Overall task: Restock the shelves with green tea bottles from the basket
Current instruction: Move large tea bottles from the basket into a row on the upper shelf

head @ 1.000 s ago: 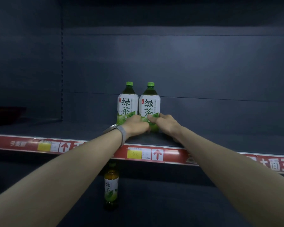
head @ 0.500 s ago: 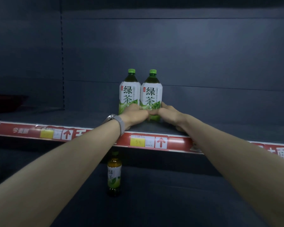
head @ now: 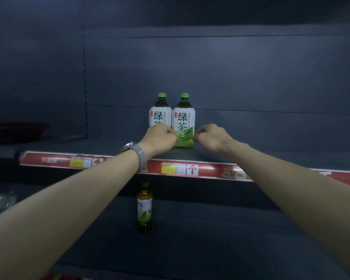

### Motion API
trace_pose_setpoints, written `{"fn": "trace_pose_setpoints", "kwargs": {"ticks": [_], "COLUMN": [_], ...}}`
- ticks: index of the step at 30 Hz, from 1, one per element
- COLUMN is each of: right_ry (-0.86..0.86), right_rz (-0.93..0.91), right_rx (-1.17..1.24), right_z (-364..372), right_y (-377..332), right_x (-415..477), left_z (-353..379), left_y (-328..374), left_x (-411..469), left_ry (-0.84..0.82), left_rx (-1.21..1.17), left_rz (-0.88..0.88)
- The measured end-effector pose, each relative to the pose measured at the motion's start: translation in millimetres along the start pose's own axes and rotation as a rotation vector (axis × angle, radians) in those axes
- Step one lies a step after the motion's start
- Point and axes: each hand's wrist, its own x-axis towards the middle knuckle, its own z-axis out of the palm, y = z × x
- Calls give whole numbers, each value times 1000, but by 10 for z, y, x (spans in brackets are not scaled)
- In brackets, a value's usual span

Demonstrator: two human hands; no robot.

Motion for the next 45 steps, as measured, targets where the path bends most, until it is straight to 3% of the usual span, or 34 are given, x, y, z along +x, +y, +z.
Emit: {"fn": "trace_pose_setpoints", "kwargs": {"ticks": [7, 12, 17, 27, 35, 39, 45], "right_ry": [36, -13, -183, -411, -575, -650, -676], "right_rz": [-139, -176, -123, 17, 91, 90, 143], "right_rx": [75, -45, -102, -134, -82, -64, -74], "right_z": [-134, 122, 724, 1732, 2219, 2442, 2630], "right_y": [-258, 41, 577, 1243, 1590, 1741, 1915], "right_x": [-943, -1788, -2716, -4081, -4594, -4745, -4898], "left_z": [-16, 235, 678, 1255, 1589, 1658, 1733], "left_y": [358, 161, -330, -996, -1413, -1639, -1942], "left_x": [-1005, -1901, -2873, -4226, -4730, -4786, -4696], "left_ry": [4, -187, -335, -471, -582, -719, -798], "left_rx": [73, 182, 267, 277, 280, 347, 324], "left_rz": [129, 21, -28, -279, -417, -476, -532]}}
